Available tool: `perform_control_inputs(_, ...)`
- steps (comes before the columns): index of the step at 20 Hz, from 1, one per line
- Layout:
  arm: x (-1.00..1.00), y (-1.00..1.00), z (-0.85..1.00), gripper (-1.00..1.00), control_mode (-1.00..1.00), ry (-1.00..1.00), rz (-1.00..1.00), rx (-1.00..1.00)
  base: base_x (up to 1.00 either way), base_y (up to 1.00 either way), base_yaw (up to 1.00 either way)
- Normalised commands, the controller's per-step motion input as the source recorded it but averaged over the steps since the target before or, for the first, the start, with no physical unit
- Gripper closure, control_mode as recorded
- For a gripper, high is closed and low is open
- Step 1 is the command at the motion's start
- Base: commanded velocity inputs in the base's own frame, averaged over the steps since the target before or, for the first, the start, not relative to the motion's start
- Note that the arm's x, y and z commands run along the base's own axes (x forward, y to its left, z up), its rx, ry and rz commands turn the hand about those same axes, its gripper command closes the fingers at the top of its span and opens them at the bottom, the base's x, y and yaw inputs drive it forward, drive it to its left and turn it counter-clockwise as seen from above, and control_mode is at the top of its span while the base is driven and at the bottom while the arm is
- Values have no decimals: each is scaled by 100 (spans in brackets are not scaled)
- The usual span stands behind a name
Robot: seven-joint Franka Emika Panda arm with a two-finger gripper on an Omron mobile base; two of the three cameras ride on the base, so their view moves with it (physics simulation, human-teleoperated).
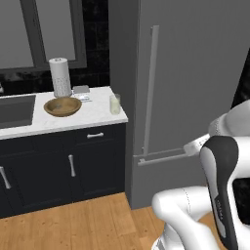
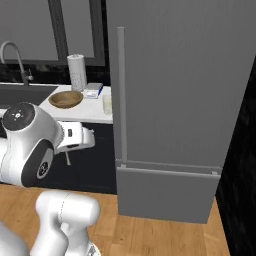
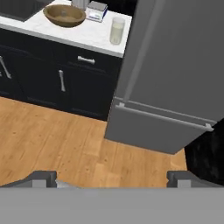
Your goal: Grab a lemon wedge from the fridge and one ice cube from the ice bowl, and put them in the glass of lemonade.
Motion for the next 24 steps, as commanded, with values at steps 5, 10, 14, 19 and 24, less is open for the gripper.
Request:
perform_control_inputs(5,29,-4,28,-100,-100,-25,-1,0,0,0,0)
perform_control_inputs(10,31,0,23,-100,-100,-13,-10,2,0,0,0)
perform_control_inputs(14,16,0,10,-100,-100,0,-19,22,0,0,0)
perform_control_inputs(19,36,0,11,-100,-100,-2,-8,23,0,0,0)
perform_control_inputs(24,30,0,5,-100,-100,-10,3,2,0,0,0)
